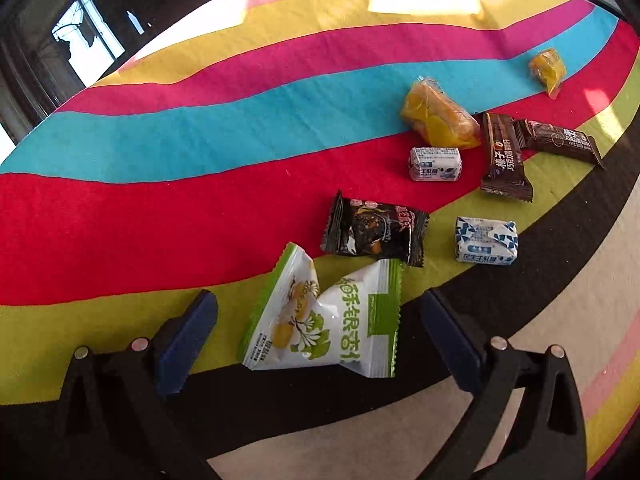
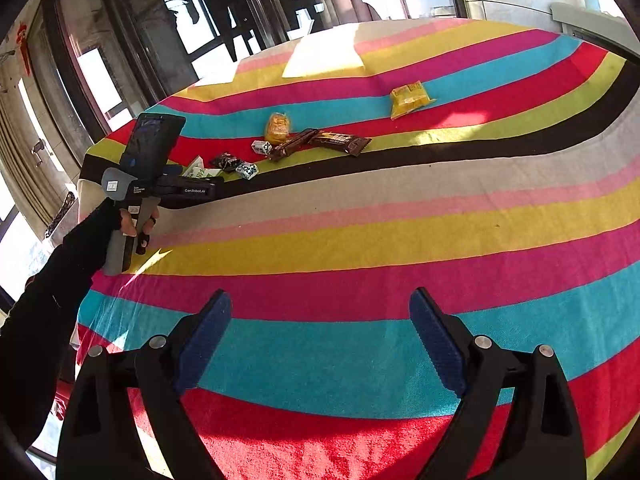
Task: Organize snacks
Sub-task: 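Move both open tools back to the snacks on the table, then grasp the blue-white cracker packet with the right tool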
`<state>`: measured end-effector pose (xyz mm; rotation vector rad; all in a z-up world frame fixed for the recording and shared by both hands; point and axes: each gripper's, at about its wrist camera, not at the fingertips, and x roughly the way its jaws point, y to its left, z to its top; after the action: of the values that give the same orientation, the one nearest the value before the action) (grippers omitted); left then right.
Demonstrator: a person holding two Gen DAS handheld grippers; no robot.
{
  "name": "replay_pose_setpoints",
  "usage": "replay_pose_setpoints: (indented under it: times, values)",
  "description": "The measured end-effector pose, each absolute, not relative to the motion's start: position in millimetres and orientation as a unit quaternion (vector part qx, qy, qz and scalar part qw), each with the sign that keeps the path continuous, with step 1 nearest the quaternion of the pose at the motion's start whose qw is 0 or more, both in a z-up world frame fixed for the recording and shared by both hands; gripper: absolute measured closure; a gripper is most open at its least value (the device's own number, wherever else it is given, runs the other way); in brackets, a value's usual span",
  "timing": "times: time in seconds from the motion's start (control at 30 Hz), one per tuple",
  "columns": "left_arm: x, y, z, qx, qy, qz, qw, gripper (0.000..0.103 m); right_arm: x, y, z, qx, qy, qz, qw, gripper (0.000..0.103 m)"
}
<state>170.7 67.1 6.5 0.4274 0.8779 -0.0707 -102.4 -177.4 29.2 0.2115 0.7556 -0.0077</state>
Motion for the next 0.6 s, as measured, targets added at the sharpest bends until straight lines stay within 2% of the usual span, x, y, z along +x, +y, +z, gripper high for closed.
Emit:
replay_pose_setpoints:
  times: [0.07,0.1,0.13,0.17,0.2,0.3,0.5,0.57,0.6]
  values:
    - [173.6,70.9,5.7,0.185,0.426,-0.036,0.885,0.002,-97.4,-182.7,27.8,0.110,0.372,-0.011,0.922,0.016]
    - [172.2,73.7,6.1,0.166,0.430,-0.048,0.886,0.016,-94.7,-184.8,27.3,0.112,0.374,-0.014,0.920,0.016]
    - [167.5,77.6,6.5,0.125,0.439,-0.083,0.886,0.051,-91.2,-186.3,26.8,0.114,0.377,-0.016,0.919,0.016]
    - [162.1,81.6,8.3,0.086,0.443,-0.102,0.887,0.056,-87.1,-186.3,27.0,0.114,0.380,-0.015,0.918,0.016]
    - [152.5,83.7,11.9,0.066,0.437,-0.103,0.891,0.066,-81.0,-185.4,27.4,0.112,0.383,-0.012,0.917,0.016]
    - [110.5,83.5,22.0,0.028,0.416,-0.111,0.902,0.072,-55.9,-175.2,28.0,0.087,0.399,0.005,0.913,0.016]
    - [66.7,90.0,16.5,-0.009,0.417,-0.102,0.903,0.070,15.0,-134.0,20.1,0.057,0.428,0.029,0.901,0.016]
    - [72.6,100.3,12.4,-0.023,0.421,-0.090,0.902,0.063,40.1,-117.8,14.4,0.062,0.435,0.042,0.897,0.017]
    - [76.0,106.2,11.2,-0.032,0.421,-0.084,0.903,0.053,52.8,-108.8,12.3,0.064,0.436,0.046,0.897,0.020]
